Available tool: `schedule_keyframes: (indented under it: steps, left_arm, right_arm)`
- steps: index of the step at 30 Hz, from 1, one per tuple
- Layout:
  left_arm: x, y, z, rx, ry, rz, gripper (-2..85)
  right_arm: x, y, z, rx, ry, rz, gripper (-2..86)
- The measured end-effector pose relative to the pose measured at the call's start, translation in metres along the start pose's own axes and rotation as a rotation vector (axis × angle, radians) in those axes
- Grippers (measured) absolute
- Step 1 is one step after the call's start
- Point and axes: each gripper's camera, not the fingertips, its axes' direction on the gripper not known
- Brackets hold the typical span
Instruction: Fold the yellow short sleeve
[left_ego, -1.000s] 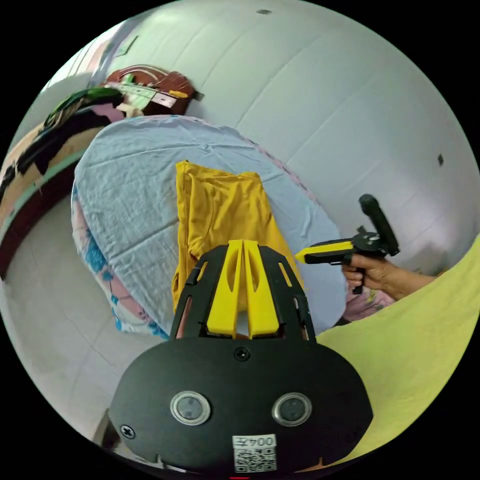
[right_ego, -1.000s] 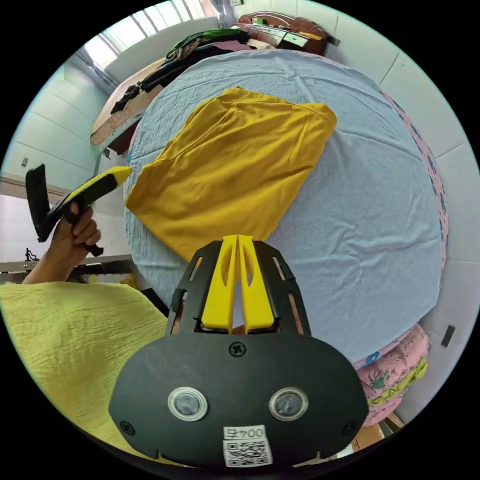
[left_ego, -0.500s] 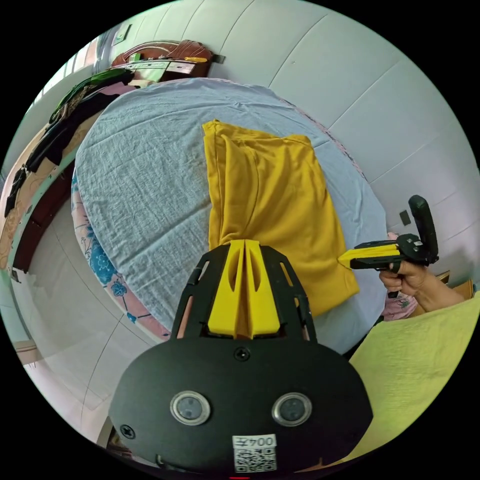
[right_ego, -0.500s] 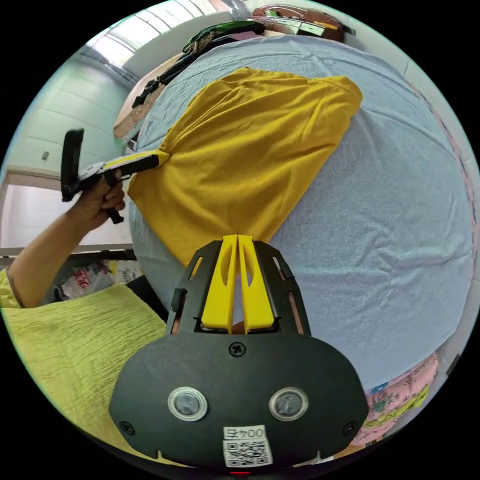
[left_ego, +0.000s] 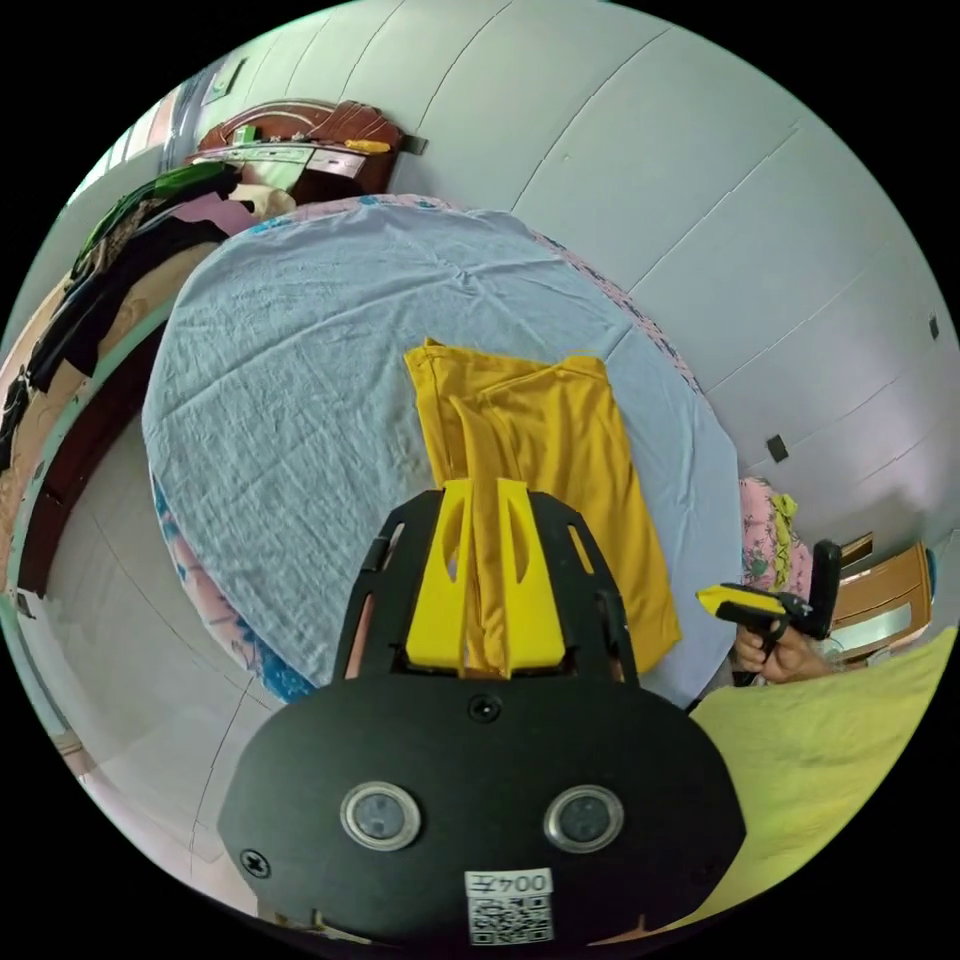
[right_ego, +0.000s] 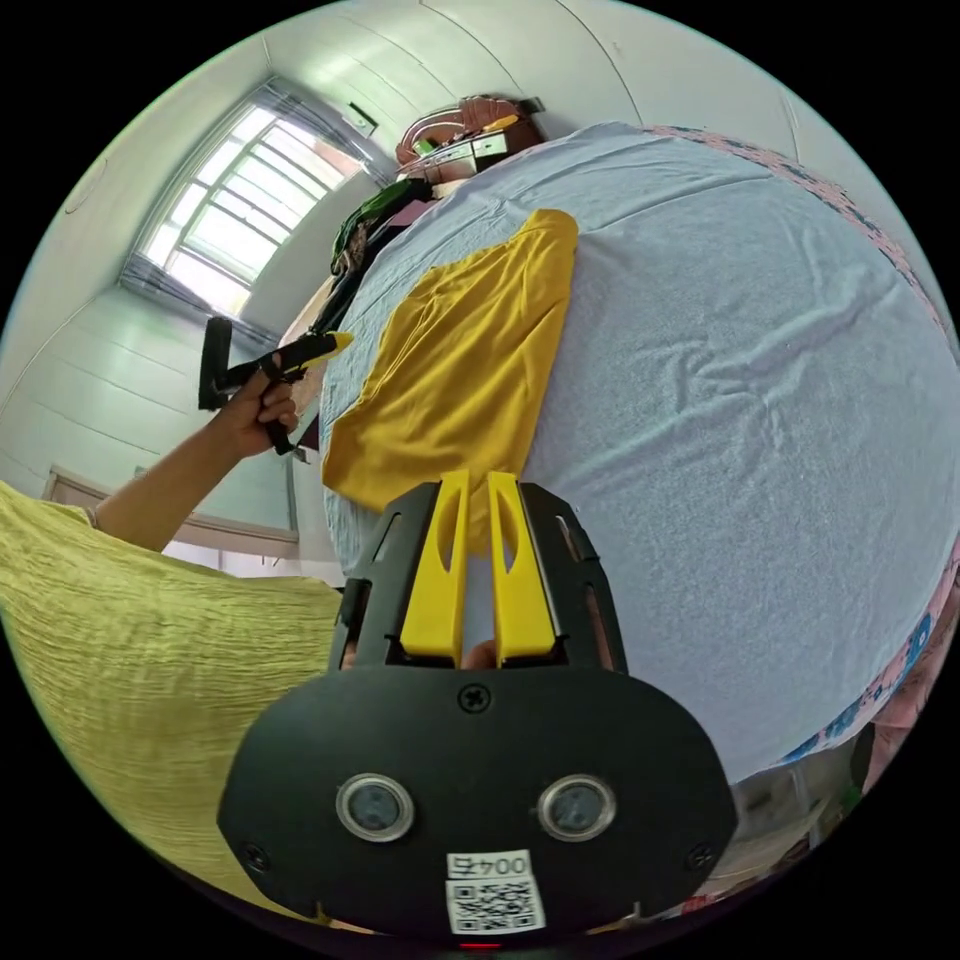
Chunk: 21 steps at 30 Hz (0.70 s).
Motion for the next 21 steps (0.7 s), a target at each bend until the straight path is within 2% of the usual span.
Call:
schedule_keyframes:
  steps: [7,10,13,21]
  left_arm:
    - [-0.076,-0.103,0.07,-0.157,0.212,-0.154,6.2]
    - [-0.097,-0.134,0.096,-0.207,0.24,-0.187,6.6]
    - [-0.109,-0.157,0.116,-0.262,0.251,-0.188,6.3]
    - [-0.124,-0.19,0.133,-0.207,0.26,-0.171,7.4]
  right_arm:
    - [-0.05,-0.007,0.015,-0.071,0.208,0.03,4.9]
    - [-0.066,-0.007,0.028,-0.161,0.307,0.031,4.3]
    - [-0.083,-0.007,0.028,-0.168,0.391,0.023,3.9]
    - [-0.091,-0.006,0.006,-0.166,0.381,0.112,2.0]
